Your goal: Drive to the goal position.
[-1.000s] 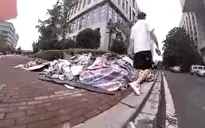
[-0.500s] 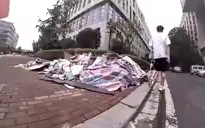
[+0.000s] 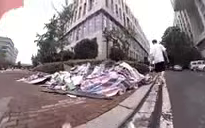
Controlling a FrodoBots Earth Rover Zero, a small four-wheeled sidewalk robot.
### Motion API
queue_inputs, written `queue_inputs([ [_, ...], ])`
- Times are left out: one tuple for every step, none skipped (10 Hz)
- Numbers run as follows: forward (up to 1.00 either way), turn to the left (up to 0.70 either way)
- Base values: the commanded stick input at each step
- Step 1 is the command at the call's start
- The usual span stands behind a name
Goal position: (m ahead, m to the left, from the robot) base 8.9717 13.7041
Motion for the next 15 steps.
queue_inputs([
  [-0.45, -0.27],
  [-0.45, -0.27],
  [-0.45, -0.27],
  [-0.45, -0.27],
  [-0.34, -0.31],
  [0.0, -0.45],
  [0.0, -0.45],
  [0.0, -0.45],
  [0.0, 0.0],
  [0.0, 0.0],
  [0.0, 0.3],
  [0.0, 0.45],
  [0.0, 0.45],
  [0.0, 0.45],
  [0.0, 0.45],
])
